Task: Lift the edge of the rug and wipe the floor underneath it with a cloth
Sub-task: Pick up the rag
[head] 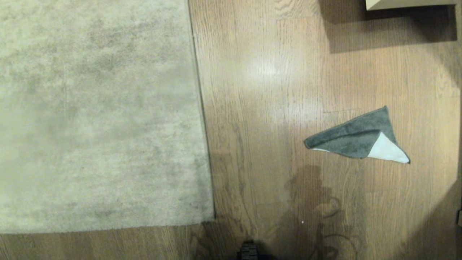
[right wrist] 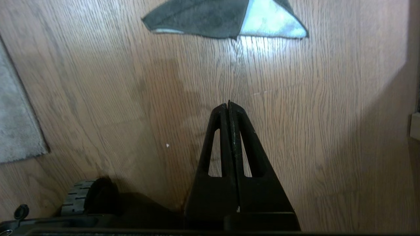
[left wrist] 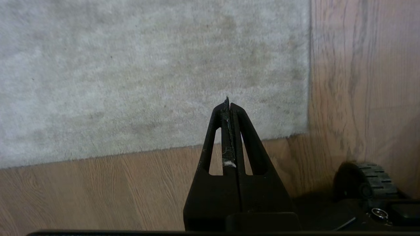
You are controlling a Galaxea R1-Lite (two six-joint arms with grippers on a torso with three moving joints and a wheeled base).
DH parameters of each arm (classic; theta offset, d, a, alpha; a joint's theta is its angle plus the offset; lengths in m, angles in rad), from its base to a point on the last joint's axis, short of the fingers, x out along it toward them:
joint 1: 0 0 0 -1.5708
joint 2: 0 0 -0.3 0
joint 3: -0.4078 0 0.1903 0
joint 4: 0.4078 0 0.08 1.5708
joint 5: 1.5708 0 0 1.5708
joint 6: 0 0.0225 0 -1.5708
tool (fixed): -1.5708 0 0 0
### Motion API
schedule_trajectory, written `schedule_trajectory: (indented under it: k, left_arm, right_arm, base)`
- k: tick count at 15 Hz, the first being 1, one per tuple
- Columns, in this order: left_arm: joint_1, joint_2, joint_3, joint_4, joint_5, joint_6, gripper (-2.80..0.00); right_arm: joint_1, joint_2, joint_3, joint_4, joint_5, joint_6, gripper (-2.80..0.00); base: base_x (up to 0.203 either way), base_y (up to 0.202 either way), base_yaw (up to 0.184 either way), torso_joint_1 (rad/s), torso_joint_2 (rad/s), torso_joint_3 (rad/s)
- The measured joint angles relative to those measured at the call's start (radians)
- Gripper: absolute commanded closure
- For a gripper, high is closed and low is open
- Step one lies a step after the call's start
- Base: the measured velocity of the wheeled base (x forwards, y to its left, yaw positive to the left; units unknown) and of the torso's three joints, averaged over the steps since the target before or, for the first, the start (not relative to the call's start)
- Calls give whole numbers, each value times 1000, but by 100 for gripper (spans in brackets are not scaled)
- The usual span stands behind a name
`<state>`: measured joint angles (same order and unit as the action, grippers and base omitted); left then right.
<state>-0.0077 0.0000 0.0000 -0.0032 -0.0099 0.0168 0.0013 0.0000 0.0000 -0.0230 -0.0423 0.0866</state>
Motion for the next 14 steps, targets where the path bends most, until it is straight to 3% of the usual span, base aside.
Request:
schedule_trajectory:
  k: [7, 14]
  left_arm:
    - [0, 0, 0, 0, 1, 0, 0]
    - [0, 0, 0, 0, 1, 0, 0]
  right_arm:
    - [0, 0, 0, 0, 0, 0, 0]
    - [0, 0, 0, 0, 0, 0, 0]
  base:
    - [0, 0, 0, 2, 1, -190]
    - [0, 0, 0, 2, 0, -29]
